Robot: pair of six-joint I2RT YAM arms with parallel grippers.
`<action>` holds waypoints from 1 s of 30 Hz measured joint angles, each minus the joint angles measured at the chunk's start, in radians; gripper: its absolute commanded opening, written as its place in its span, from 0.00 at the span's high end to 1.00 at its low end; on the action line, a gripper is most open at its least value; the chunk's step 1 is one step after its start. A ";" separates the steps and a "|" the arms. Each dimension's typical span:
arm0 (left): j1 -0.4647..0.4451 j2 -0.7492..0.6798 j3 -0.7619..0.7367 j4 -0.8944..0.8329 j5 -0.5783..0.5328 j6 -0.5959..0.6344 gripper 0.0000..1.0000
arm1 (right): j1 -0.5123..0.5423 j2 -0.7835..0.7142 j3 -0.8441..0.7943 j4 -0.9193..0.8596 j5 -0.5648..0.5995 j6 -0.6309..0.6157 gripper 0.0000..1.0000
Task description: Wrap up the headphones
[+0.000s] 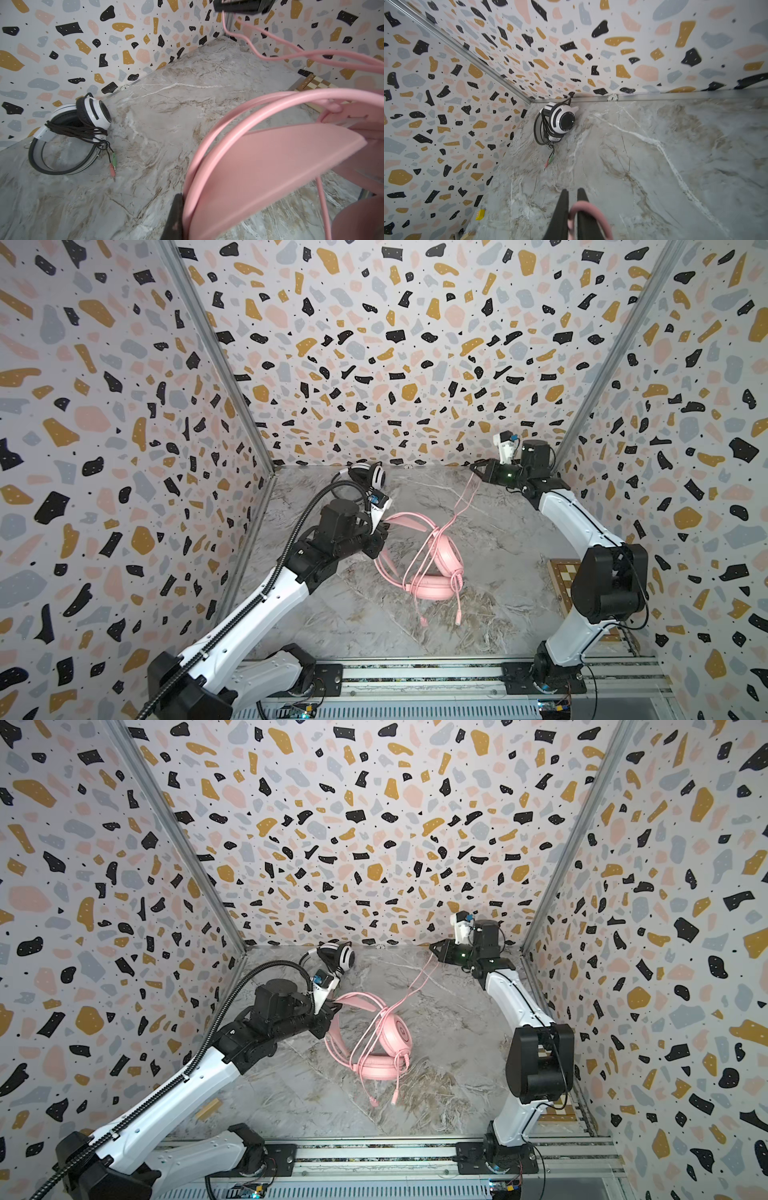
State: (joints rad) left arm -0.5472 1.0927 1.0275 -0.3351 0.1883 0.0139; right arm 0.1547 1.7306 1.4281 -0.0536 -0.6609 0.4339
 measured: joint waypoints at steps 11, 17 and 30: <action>0.188 0.021 0.084 0.124 0.158 -0.172 1.00 | 0.180 -0.130 -0.409 0.219 -0.083 0.095 0.86; 0.198 0.043 0.127 0.135 0.113 -0.217 1.00 | 0.187 -0.239 -0.570 0.505 -0.163 0.289 0.84; 0.199 0.105 0.138 0.157 -0.068 -0.320 1.00 | 0.379 -0.127 -0.566 0.955 -0.129 0.657 0.90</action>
State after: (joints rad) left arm -0.3485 1.1980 1.1660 -0.1783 0.1204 -0.3058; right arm 0.5335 1.6035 0.8619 0.9016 -0.7902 1.0904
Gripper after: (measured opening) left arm 0.060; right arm 0.085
